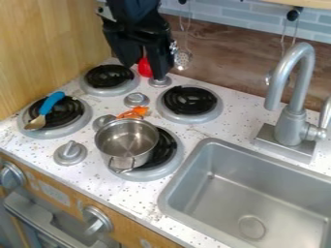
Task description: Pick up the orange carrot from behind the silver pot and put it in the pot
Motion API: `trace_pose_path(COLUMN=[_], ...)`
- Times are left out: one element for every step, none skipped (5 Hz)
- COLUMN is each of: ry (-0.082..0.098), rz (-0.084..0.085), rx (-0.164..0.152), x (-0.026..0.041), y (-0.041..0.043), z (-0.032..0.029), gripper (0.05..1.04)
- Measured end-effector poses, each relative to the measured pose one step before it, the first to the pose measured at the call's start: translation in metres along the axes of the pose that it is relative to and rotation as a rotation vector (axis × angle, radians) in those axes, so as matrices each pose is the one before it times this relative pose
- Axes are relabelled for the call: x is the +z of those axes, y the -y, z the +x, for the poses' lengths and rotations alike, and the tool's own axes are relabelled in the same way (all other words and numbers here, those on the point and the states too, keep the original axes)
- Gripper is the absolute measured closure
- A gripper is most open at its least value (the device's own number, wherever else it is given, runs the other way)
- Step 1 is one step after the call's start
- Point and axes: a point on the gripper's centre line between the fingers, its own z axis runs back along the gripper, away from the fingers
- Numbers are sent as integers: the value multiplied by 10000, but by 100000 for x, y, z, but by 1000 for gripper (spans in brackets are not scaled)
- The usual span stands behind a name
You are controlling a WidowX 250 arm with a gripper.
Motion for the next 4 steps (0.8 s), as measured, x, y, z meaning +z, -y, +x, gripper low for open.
trace_pose_path(ry=[-298,-1057,-530,27], rz=[-42,1193,882,9], rx=[-5,384,-13,93], x=[-782,-2843,-1477,-1186], y=[79,-2457,-1644,-1112], z=[-333,455,1819,2111], gripper=[87,87,87,87])
